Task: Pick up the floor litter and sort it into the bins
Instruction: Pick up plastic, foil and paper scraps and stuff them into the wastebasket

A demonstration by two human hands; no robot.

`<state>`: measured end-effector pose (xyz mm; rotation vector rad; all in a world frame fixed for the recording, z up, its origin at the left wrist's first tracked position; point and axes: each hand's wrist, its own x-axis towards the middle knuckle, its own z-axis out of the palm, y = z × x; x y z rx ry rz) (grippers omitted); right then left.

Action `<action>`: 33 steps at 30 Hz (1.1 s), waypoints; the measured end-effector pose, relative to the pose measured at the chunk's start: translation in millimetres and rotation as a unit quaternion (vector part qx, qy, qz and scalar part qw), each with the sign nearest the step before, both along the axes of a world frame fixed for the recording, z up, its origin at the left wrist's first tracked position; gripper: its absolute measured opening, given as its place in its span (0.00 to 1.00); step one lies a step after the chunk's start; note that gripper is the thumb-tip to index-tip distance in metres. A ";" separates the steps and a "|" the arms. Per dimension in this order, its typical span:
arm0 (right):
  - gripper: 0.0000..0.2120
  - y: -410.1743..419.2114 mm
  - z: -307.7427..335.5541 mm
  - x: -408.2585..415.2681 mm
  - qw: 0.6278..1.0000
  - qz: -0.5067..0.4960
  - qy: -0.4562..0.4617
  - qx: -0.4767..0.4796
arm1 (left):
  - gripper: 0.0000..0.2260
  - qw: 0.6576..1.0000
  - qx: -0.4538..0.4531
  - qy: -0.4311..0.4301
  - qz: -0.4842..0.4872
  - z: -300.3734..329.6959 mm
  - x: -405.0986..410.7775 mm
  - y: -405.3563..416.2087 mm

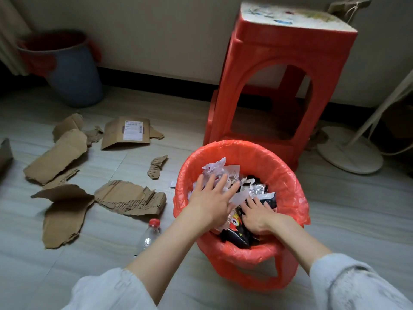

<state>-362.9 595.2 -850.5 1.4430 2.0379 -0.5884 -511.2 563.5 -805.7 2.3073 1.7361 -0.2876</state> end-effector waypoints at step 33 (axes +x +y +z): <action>0.28 -19.6 58.8 34.3 0.982 0.025 0.145 0.116 | 0.31 0.993 -0.088 0.061 0.041 17.2 -5.3 -38.4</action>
